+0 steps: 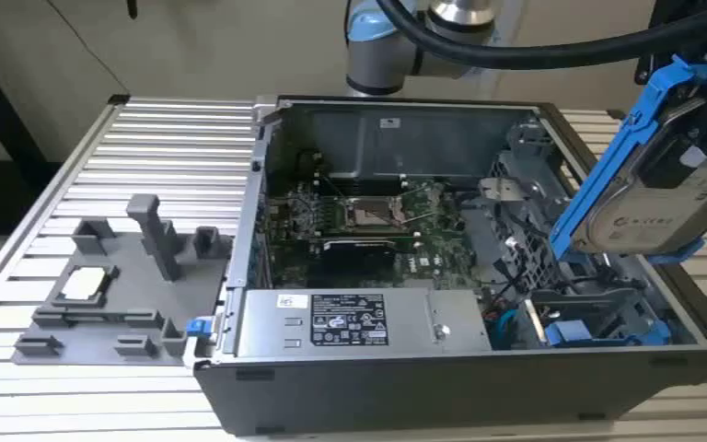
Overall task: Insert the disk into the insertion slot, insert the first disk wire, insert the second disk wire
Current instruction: 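Insert the disk into the insertion slot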
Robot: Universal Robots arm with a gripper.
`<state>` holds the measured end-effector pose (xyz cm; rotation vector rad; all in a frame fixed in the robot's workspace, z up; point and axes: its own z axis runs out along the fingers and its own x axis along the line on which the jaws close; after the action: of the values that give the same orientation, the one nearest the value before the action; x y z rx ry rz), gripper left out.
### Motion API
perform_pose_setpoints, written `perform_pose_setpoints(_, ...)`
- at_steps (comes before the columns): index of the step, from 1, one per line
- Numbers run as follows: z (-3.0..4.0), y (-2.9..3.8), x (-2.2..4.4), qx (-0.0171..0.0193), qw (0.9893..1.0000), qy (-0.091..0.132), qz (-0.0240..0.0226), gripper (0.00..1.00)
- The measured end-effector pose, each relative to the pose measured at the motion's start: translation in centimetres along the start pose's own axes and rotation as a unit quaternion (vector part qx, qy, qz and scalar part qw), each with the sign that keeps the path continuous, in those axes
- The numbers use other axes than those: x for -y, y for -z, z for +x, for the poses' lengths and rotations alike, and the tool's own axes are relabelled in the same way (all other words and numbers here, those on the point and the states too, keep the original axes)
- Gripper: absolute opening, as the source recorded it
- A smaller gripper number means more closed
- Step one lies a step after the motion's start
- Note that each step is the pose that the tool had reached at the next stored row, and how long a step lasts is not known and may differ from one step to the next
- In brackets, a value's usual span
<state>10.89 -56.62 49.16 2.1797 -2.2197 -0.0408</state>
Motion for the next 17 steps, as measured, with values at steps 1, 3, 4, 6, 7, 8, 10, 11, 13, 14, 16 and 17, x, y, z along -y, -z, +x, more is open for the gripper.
perform_pose_setpoints(1,0.00,0.00,0.00,0.0000,1.0000,0.000,0.0000,0.33)
perform_pose_setpoints(3,0.00,0.00,0.00,0.0000,1.0000,0.000,-0.0001,0.33)
perform_pose_setpoints(4,0.00,0.01,0.00,-0.0002,1.0000,0.000,-0.0001,0.33)
perform_pose_setpoints(6,0.00,-0.02,0.00,-0.0003,1.0000,0.000,-0.0001,0.33)
perform_pose_setpoints(7,0.00,-0.05,0.00,-0.0003,1.0000,0.000,-0.0001,0.33)
perform_pose_setpoints(8,0.00,-0.09,0.01,-0.0004,1.0000,0.000,0.0001,0.33)
perform_pose_setpoints(10,0.00,-0.21,0.02,-0.0008,1.0000,0.000,0.0006,0.33)
perform_pose_setpoints(11,0.00,-0.27,0.02,-0.0008,1.0000,0.000,0.0009,0.33)
perform_pose_setpoints(13,0.00,-0.38,0.02,-0.0008,1.0000,0.000,0.0011,0.33)
perform_pose_setpoints(14,0.00,-0.43,0.02,-0.0007,1.0000,0.000,0.0012,0.33)
perform_pose_setpoints(16,0.00,-0.53,0.02,-0.0008,1.0000,0.000,0.0013,0.33)
perform_pose_setpoints(17,0.00,-0.58,0.02,-0.0009,1.0000,0.000,0.0013,0.33)
